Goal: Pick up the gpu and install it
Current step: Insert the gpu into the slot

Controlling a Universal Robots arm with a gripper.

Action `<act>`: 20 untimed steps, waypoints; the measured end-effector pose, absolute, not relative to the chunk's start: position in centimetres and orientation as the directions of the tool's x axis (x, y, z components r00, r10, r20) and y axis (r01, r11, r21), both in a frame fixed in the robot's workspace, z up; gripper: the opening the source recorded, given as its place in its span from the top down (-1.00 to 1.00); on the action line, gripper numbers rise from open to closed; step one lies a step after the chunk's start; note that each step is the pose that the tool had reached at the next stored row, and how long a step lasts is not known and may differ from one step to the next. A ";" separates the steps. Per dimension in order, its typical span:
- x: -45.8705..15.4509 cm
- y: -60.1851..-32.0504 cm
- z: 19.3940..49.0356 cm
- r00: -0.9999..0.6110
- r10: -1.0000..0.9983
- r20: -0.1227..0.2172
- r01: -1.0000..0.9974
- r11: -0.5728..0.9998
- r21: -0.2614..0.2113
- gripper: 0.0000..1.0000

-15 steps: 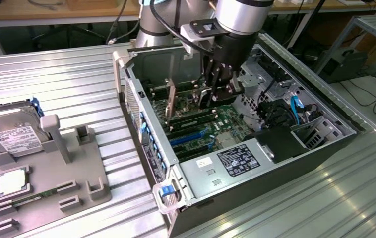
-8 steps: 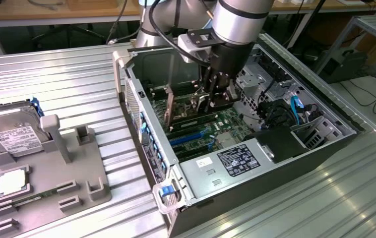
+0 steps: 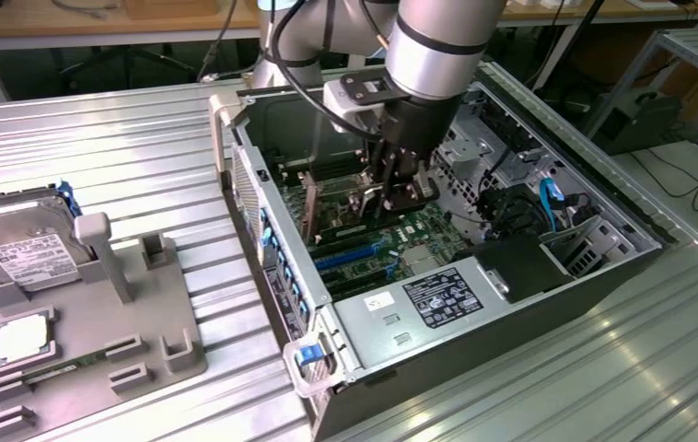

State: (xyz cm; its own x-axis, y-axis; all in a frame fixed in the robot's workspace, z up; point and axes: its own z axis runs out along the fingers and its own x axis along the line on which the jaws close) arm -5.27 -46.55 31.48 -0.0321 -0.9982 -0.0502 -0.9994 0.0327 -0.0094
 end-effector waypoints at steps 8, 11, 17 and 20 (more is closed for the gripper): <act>-5.4 -46.8 30.0 -0.032 -0.998 -0.050 -0.999 0.033 -0.007 0.43; -5.4 -46.8 29.6 -0.033 -0.998 -0.050 -0.999 0.033 0.000 0.43; -5.4 -47.1 29.1 -0.033 -0.998 -0.050 -0.999 0.033 0.001 0.43; -5.6 -47.2 28.9 -0.033 -0.998 -0.050 -0.999 0.033 0.001 0.43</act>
